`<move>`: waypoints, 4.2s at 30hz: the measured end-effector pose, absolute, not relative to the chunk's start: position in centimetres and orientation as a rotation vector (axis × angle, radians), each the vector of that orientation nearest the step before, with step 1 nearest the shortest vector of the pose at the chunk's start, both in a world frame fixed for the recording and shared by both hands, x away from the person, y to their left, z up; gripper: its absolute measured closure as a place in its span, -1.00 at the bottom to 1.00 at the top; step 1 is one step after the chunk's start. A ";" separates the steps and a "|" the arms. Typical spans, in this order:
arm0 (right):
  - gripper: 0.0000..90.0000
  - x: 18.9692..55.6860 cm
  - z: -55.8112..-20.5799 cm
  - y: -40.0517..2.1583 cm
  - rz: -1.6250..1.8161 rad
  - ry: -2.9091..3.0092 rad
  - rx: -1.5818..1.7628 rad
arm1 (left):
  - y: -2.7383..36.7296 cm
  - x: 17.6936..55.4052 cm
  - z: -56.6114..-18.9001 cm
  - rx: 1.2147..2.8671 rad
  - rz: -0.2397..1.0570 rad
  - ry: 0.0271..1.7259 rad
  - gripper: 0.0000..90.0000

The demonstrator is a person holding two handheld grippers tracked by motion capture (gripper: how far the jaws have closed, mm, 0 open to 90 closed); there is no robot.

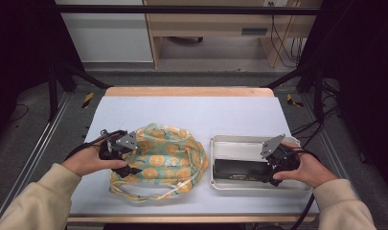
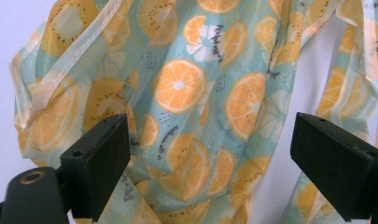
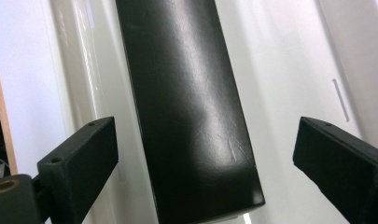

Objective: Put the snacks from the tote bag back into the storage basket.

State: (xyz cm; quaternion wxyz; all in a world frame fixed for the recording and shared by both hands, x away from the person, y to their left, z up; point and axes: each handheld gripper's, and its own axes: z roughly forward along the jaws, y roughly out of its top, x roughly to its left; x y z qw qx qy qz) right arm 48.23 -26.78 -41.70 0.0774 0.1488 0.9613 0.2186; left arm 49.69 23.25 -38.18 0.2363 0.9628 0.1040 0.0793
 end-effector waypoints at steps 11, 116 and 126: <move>-0.82 47.0 -39.9 -25.9 0.745 2.758 0.530 | 23.4 49.5 -38.2 2.632 0.234 0.293 -0.73; -0.84 43.2 -42.7 -32.0 0.903 1.660 1.708 | 36.7 46.6 -41.6 1.990 0.719 1.079 -0.82; -0.83 42.3 -43.7 -32.6 0.854 1.669 1.725 | 37.0 46.2 -43.4 1.996 0.727 1.106 -0.81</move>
